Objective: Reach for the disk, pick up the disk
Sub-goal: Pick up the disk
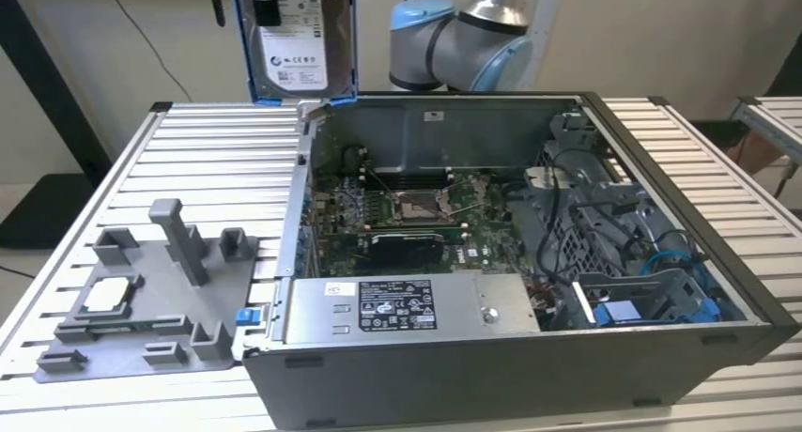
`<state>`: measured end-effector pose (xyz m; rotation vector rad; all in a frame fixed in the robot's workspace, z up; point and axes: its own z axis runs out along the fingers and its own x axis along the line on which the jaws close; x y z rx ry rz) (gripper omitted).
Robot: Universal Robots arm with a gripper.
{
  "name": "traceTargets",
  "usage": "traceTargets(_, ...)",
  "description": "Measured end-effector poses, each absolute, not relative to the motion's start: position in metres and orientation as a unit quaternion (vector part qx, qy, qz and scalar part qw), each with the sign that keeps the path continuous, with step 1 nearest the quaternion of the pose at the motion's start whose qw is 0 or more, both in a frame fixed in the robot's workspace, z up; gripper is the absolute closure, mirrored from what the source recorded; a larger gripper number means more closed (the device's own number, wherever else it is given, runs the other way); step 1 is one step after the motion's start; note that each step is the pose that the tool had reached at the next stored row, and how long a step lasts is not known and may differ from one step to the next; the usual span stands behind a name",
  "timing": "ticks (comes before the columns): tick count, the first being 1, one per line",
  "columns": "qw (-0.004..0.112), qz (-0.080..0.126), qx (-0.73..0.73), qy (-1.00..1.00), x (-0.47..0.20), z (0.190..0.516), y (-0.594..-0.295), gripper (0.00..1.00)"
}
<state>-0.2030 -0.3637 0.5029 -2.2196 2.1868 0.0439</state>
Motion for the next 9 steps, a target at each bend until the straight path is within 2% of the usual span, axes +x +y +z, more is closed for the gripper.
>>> traceTargets(9,0.013,0.014,-0.712,0.702,-0.172,0.503,-0.364,1.00)
